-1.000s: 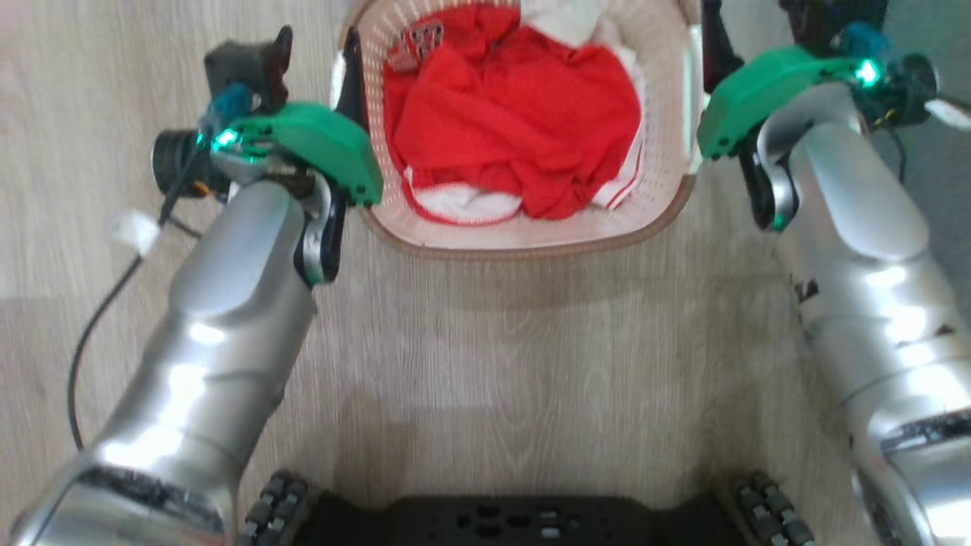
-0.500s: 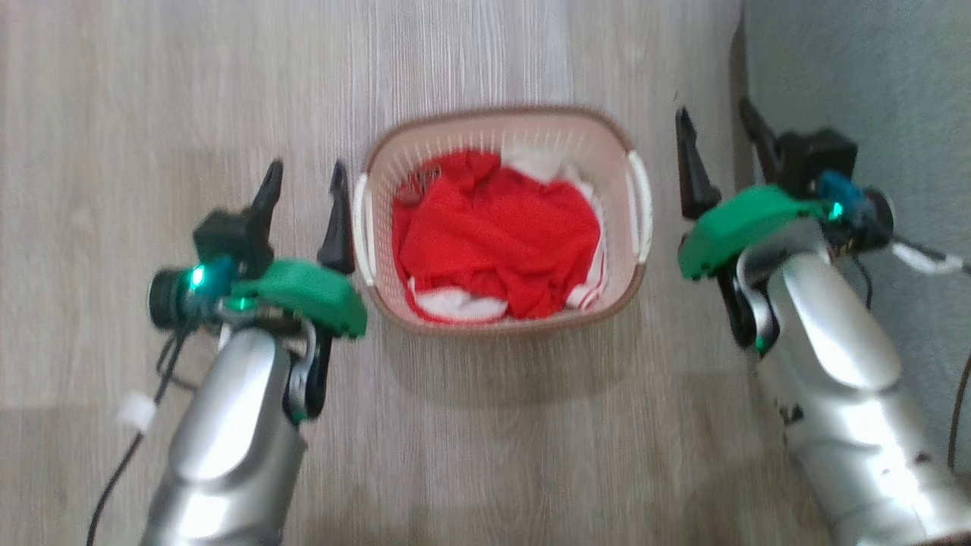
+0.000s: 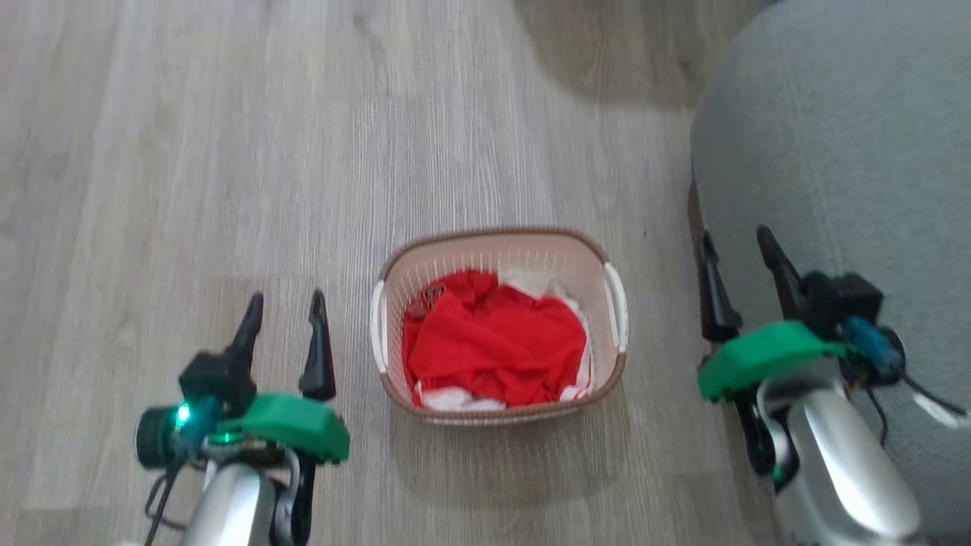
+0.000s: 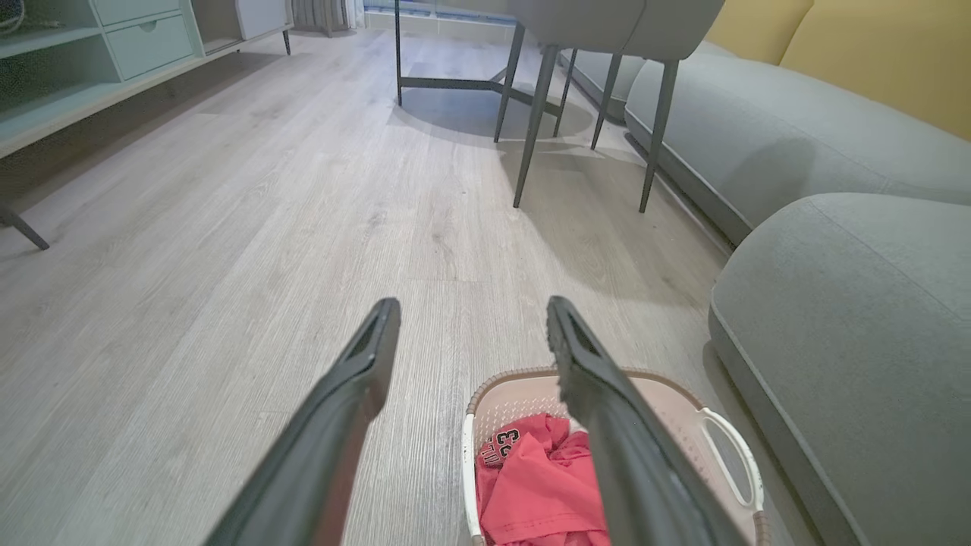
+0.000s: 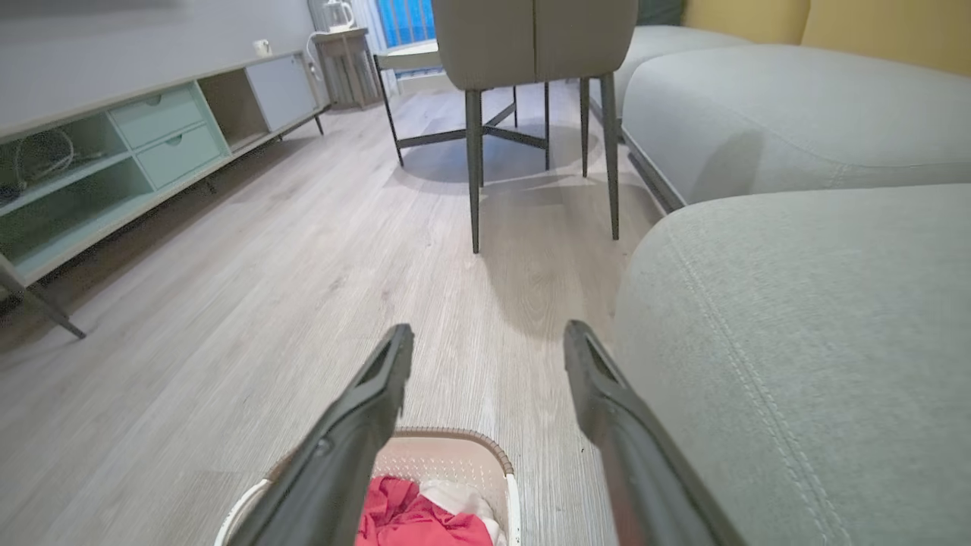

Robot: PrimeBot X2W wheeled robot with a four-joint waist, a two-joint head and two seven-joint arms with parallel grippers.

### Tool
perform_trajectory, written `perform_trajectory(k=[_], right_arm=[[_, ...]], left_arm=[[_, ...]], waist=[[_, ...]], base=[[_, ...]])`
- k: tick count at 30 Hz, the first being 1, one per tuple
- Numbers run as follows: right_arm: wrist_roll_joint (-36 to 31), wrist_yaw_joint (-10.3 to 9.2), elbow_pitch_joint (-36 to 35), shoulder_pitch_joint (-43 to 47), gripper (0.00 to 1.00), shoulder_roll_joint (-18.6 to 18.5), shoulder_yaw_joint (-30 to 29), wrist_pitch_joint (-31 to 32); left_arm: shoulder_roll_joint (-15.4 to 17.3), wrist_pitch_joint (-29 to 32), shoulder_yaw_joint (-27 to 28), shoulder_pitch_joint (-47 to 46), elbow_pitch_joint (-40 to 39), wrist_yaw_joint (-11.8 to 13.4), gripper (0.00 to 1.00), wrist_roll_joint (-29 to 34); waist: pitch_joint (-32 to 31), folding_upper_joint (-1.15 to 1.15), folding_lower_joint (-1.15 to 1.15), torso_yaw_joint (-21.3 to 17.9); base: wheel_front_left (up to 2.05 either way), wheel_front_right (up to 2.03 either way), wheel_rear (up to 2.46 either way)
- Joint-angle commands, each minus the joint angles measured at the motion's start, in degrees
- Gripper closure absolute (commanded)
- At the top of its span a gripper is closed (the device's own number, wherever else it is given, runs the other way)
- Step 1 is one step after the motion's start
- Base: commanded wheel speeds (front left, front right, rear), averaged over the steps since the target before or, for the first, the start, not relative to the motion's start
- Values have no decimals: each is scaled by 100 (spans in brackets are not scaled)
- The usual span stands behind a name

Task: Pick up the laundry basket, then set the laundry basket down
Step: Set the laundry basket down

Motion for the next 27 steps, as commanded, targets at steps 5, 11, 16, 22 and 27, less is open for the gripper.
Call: perform_trajectory(k=[5, 11, 16, 22, 27], right_arm=[[-112, -9, -764, 603, 0, 72, -24, -27], [-230, -9, -1221, 1133, 0, 72, -149, -27], [-248, -9, -1456, 1400, 0, 72, -192, -27], [-264, -9, -1613, 1622, 0, 72, -225, -27], [-241, -9, -1634, 1689, 0, 72, -249, -27]], left_arm=[[50, -28, 353, 443, -553, 61, 0, 116], [50, -28, 474, 868, -796, 76, 0, 184], [50, -28, 494, 1092, -897, 90, 0, 202], [49, -28, 494, 1291, -996, 125, 0, 206], [49, -28, 500, 1361, -1027, 125, 0, 230]], waist=[[-553, 0, 1, -22], [-818, 0, 1, -49], [-948, 0, 1, -95], [-1062, 0, 1, -161], [-1113, 0, 1, -189]], base=[[0, 0, 0], [0, 0, 0], [0, 0, 0], [0, 0, 0], [0, 0, 0]])
